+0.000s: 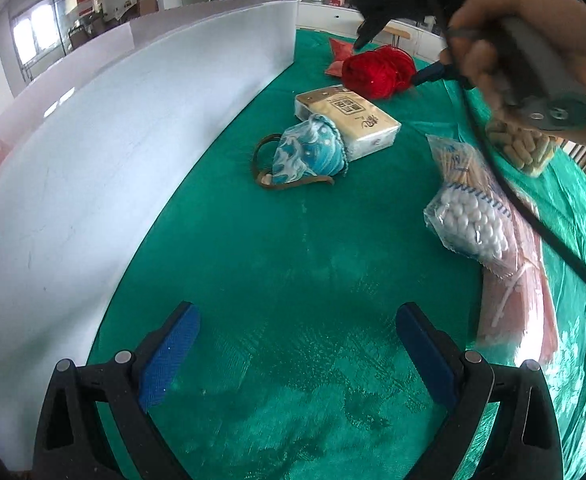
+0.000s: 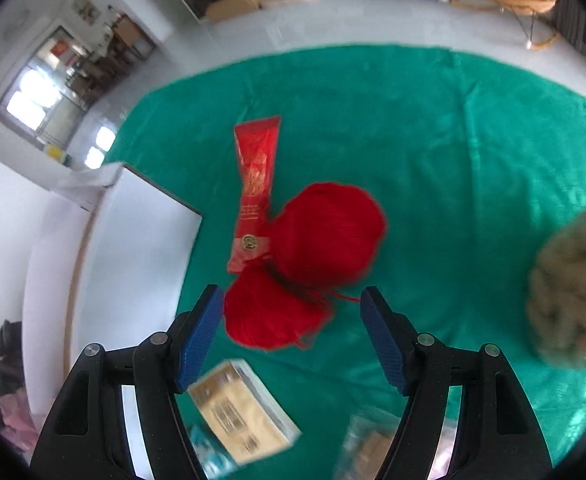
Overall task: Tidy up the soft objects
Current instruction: 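Grasp the red yarn balls with the right gripper and lift them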
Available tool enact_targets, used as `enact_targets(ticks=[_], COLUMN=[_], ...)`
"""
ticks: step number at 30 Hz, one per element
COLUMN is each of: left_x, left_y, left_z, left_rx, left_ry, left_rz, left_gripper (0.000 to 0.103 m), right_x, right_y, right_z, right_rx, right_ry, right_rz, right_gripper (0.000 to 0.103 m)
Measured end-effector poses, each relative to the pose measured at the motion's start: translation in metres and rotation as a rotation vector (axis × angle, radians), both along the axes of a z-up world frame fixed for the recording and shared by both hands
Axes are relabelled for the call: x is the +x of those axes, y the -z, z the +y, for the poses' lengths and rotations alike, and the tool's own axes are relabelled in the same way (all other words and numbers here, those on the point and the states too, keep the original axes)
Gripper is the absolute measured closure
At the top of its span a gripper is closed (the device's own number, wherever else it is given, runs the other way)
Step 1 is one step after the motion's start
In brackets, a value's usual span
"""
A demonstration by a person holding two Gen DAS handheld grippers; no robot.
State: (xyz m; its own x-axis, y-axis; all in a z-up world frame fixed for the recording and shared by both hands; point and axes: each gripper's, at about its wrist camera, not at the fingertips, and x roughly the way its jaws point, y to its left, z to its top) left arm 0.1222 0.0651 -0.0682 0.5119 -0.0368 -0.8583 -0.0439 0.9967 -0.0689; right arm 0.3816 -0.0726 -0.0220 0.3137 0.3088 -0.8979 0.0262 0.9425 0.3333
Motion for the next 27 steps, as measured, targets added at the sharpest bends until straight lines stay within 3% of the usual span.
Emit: enact_targets(ticks=[4,5,6,10,15,19,22,27], left_x=[0.002,0.001,0.001,0.002,0.001,0.001,0.0,-0.002], left_y=[0.0,0.0,0.001,0.003,0.003,0.004,0.005,0.005], left_z=[0.001,0.0,-0.001,-0.005,-0.006,-0.01,-0.013,-0.021], left_rx=[-0.006,0.0,0.006,0.026,0.029,0.045,0.058,0.069], left_ry=[-0.007,-0.005,-0.003,0.002,0.007,0.015,0.022,0.028], left_rz=[-0.004,-0.006,-0.006,-0.002,0.001,0.005,0.007,0.01], left_gripper=[0.005,0.005,0.005,0.005,0.005,0.005,0.005,0.005], right_x=[0.004,0.003,0.001,-0.019,-0.065,-0.118,-0.158,-0.226], right_y=[0.011,0.012,0.012,0.0,-0.034,-0.06,-0.072,-0.07], right_z=[0.009,0.011,0.013,0.031,0.024,-0.005,-0.05,-0.132], right_rx=[-0.031,-0.041,-0.047,-0.186,-0.208,-0.2,-0.201,-0.233], right_ry=[-0.012,-0.023,-0.044,-0.147,-0.241,-0.273,-0.247,-0.188], right_rz=[0.008,0.011,0.005,-0.046,-0.144,-0.211,-0.231,-0.167], right_gripper=[0.031,0.036,0.053,0.057,0.057,0.057,0.057,0.056])
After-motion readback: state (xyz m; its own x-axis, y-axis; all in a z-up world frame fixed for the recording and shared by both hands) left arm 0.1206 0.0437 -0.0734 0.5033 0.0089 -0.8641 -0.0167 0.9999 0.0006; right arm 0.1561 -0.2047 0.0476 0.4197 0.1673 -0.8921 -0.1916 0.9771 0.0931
